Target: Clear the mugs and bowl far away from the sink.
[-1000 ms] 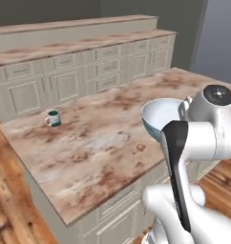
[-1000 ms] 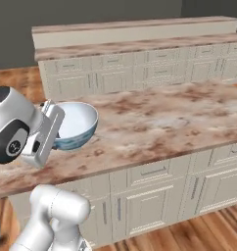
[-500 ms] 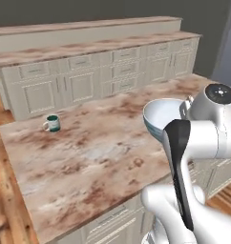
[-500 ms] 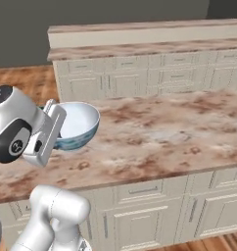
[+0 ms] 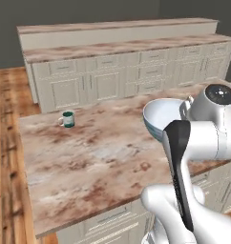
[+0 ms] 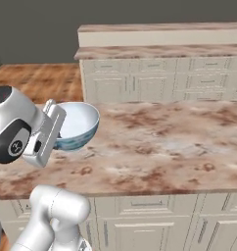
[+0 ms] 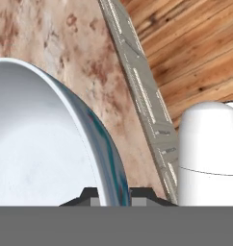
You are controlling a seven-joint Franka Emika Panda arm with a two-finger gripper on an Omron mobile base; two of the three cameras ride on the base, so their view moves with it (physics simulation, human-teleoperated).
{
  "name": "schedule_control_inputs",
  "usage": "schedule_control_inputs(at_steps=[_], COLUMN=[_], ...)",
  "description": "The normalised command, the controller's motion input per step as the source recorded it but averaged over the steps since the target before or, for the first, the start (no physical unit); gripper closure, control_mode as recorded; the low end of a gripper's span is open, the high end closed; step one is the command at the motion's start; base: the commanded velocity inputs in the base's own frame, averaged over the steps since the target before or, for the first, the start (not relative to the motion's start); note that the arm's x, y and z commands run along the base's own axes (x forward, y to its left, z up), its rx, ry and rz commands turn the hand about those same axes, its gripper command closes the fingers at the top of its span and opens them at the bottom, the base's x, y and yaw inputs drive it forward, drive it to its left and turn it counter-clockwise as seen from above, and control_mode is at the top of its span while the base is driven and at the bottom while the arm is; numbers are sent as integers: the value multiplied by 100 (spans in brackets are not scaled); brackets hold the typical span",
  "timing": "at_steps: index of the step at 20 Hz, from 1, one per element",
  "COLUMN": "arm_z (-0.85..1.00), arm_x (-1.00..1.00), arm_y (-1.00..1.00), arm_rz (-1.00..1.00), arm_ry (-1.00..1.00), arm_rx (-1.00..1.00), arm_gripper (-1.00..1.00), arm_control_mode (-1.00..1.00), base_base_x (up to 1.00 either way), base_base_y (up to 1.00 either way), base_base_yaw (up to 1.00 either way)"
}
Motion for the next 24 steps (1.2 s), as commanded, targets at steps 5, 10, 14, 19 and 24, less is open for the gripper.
schedule_control_inputs(at_steps=[5,10,14,19,24], arm_z=[0,-5,-23,-20,-22], arm_x=[0,16,80,70,59], arm_y=[0,-6,-26,-11,-2], arm_rz=[0,6,29,23,9], arm_ry=[0,2,13,10,-1], arm_rx=[0,0,0,0,0], arm_gripper=[100,100,100,100,100], arm_control_mode=[100,-100,-100,-100,-100], base_base_x=[69,61,0,0,0], base_base_y=[-20,-20,0,0,0], base_base_yaw=[27,23,0,0,0])
